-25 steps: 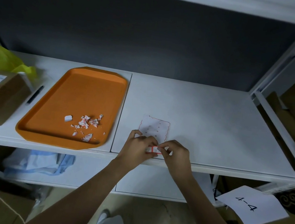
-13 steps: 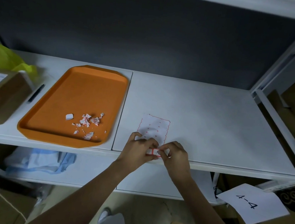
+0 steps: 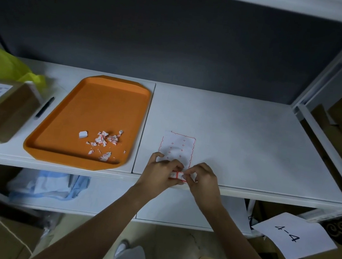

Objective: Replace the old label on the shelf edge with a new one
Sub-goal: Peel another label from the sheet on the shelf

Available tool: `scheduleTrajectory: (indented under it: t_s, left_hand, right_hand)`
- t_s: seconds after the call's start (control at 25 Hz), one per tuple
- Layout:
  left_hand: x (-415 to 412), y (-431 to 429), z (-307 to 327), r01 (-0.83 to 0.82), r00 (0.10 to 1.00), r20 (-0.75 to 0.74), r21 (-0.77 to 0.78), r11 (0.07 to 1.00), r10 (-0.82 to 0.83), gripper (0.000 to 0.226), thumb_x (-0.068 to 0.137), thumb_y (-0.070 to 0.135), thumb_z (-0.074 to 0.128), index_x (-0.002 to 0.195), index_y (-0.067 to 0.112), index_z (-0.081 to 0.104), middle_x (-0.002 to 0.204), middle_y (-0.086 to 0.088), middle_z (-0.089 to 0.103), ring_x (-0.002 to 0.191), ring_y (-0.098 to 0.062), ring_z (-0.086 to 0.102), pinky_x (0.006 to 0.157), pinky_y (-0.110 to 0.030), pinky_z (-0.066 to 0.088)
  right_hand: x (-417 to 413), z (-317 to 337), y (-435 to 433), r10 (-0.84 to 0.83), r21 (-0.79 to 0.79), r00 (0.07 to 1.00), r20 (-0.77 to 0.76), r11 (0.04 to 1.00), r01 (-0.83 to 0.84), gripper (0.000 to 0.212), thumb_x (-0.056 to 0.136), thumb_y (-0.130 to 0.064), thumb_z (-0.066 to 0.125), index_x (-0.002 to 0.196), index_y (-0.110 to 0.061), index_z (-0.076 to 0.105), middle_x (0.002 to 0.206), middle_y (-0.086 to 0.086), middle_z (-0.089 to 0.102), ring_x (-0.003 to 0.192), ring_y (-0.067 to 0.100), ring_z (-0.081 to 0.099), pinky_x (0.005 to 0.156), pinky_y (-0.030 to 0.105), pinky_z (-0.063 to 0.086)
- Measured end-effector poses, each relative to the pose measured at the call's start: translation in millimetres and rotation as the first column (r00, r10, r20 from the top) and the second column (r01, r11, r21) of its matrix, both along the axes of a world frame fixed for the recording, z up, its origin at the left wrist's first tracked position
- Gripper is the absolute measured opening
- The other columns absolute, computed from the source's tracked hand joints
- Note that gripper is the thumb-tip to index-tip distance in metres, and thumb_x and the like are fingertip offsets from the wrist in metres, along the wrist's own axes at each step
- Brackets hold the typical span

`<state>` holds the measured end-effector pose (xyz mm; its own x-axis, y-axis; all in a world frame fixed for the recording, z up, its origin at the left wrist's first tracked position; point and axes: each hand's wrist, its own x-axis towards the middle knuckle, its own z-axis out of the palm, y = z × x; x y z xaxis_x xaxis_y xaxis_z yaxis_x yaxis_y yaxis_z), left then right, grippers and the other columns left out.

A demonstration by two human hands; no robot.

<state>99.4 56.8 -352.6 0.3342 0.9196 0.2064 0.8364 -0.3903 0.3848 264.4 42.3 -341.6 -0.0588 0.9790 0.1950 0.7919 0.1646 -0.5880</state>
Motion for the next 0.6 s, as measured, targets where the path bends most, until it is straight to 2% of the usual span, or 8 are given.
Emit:
scheduleTrajectory:
  t_s: [0.16,0.28,0.4,0.48,0.6]
  left_hand:
    - [-2.0,0.6,1.5,0.003,0.998,0.057,0.009,1.000,-0.004,0.038,0.085,0.055,0.062,0.111,0.027,0.064,0.101,0.009,0.071,0.101,-0.020,0.062,0.107,-0.023,0.020]
    - [-2.6,1.2,1.3,0.022,0.998,0.063,0.023,0.999,-0.024,0.037,0.084,0.053,0.064,0.110,0.026,0.066,0.100,0.010,0.072,0.098,-0.018,0.064,0.106,-0.022,0.018]
    - [-4.6,2.0,0.7,0.030,0.998,0.047,0.023,0.999,-0.031,0.037,0.085,0.053,0.063,0.112,0.026,0.065,0.105,0.011,0.072,0.104,-0.016,0.063,0.107,-0.022,0.018]
    - [-3.7,1.7,-0.4,0.032,0.999,0.043,0.016,0.999,-0.032,0.038,0.086,0.054,0.063,0.112,0.027,0.066,0.105,0.011,0.072,0.103,-0.016,0.063,0.108,-0.022,0.018]
    - [-2.0,2.2,-0.1,0.029,0.998,0.047,0.015,0.999,-0.029,0.040,0.084,0.056,0.062,0.111,0.026,0.067,0.100,0.010,0.073,0.100,-0.016,0.063,0.107,-0.021,0.019]
  right_hand:
    - [-2.1,-1.6,-0.8,0.017,0.008,0.999,0.031,1.000,-0.018,0.005,0.082,-0.014,0.074,0.079,-0.010,0.074,0.088,0.006,0.066,0.081,0.020,0.060,0.072,0.019,0.043]
    - [-2.1,-2.4,-0.9,-0.001,0.001,1.000,-0.021,1.000,0.001,0.009,0.081,-0.019,0.075,0.087,-0.012,0.072,0.087,0.002,0.067,0.072,0.017,0.058,0.070,0.018,0.043]
    - [-2.9,-3.4,-0.7,-0.009,-0.029,0.996,-0.092,1.000,0.006,0.017,0.082,-0.022,0.075,0.096,-0.013,0.070,0.089,-0.001,0.066,0.065,0.010,0.052,0.066,0.008,0.040]
    - [-3.0,-4.7,1.7,-0.034,-0.060,0.994,-0.104,0.998,0.028,0.012,0.082,-0.022,0.075,0.090,-0.013,0.072,0.090,0.001,0.068,0.068,0.009,0.053,0.065,0.001,0.034]
    - [-1.7,-5.9,6.1,-0.061,-0.126,0.992,-0.114,0.991,0.047,0.009,0.081,-0.021,0.076,0.083,-0.012,0.074,0.088,0.004,0.069,0.070,0.009,0.055,0.063,-0.001,0.034]
